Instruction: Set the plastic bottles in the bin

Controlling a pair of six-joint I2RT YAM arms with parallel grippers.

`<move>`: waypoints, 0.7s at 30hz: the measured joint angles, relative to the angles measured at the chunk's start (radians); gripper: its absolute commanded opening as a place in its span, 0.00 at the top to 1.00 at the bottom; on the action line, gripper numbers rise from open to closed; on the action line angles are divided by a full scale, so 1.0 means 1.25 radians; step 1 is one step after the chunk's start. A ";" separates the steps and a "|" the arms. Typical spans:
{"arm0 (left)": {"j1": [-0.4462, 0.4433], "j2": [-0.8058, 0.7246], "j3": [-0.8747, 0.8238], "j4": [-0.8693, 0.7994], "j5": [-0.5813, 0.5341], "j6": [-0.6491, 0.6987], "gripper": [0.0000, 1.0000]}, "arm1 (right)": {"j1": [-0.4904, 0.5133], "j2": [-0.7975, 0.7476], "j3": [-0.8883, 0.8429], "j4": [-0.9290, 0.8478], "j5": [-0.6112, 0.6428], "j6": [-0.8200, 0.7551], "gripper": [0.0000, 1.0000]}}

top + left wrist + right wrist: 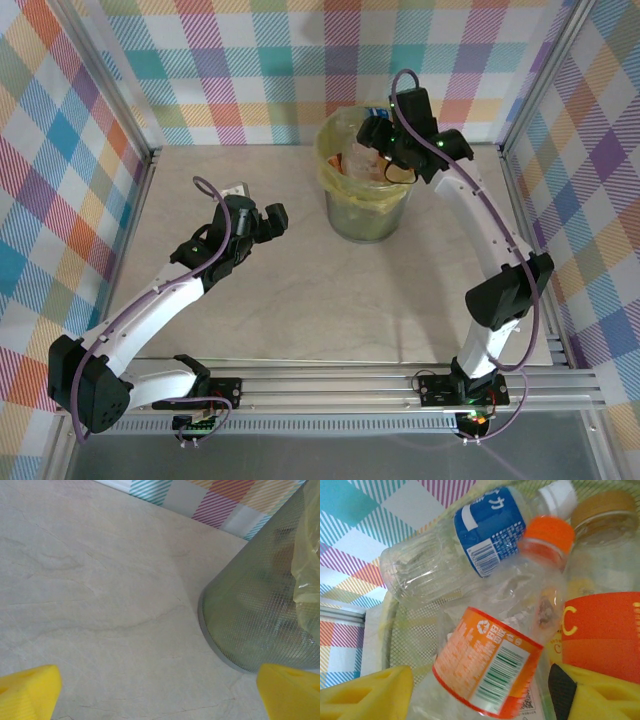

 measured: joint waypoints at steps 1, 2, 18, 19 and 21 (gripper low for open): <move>0.000 0.000 0.000 0.000 0.000 0.000 0.00 | 0.001 -0.004 0.000 0.000 0.002 0.000 0.26; 0.000 0.000 0.000 0.000 0.000 0.000 0.00 | 0.001 -0.007 0.000 0.000 0.006 -0.002 0.26; 0.000 -0.012 0.000 -0.004 -0.010 0.000 0.00 | 0.022 -0.037 0.001 -0.013 0.027 -0.081 0.25; 0.000 -0.015 0.000 -0.005 -0.016 0.000 0.00 | 0.022 -0.038 0.001 -0.018 0.027 -0.086 0.23; 0.000 -0.024 0.000 -0.009 -0.030 0.001 0.00 | 0.022 -0.047 -0.001 -0.029 0.029 -0.100 0.20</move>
